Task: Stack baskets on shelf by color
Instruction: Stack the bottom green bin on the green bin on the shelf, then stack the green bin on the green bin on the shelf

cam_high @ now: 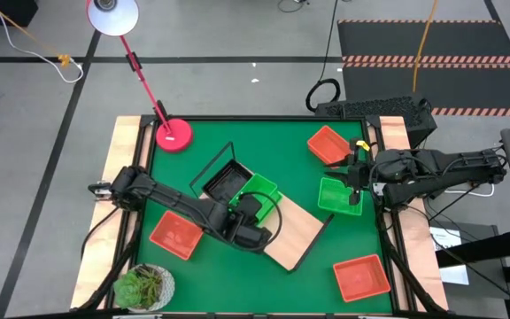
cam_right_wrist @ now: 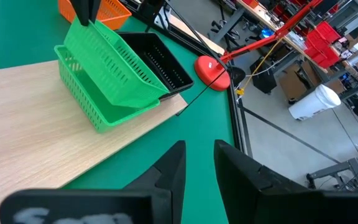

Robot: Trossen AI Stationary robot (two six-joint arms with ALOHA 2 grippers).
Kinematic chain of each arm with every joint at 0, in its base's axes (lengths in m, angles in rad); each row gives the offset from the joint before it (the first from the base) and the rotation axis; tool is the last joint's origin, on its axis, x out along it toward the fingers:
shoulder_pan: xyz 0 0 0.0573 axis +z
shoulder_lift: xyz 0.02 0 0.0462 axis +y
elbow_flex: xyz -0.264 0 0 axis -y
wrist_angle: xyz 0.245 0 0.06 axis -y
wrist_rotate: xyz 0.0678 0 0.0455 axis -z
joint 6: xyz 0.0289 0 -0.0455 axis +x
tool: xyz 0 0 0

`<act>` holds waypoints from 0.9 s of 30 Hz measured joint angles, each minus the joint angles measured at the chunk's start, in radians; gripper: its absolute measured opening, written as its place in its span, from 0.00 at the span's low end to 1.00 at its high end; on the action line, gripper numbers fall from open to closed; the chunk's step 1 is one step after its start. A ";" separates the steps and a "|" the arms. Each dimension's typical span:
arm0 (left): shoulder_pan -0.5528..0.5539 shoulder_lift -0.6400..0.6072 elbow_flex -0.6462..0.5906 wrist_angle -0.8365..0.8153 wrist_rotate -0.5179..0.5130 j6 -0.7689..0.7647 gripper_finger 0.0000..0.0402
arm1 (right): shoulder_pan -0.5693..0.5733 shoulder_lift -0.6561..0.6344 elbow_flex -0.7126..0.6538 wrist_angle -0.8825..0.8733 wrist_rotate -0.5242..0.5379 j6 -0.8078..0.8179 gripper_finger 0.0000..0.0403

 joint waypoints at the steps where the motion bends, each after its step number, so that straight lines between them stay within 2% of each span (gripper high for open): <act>1: 0.000 0.000 0.000 0.000 0.000 0.000 0.04 | 0.000 0.000 0.000 0.000 0.000 0.000 0.20; 13: 0.000 0.000 0.000 0.029 0.000 0.005 0.21 | 0.000 0.000 0.000 0.000 0.000 0.000 0.20; 21: 0.000 0.000 0.000 0.166 0.000 0.191 0.22 | 0.000 0.000 0.000 0.000 0.000 0.003 0.20; 27: 0.000 -0.020 0.010 0.161 0.004 0.348 0.22 | 0.000 0.000 0.000 0.011 -0.001 0.051 0.20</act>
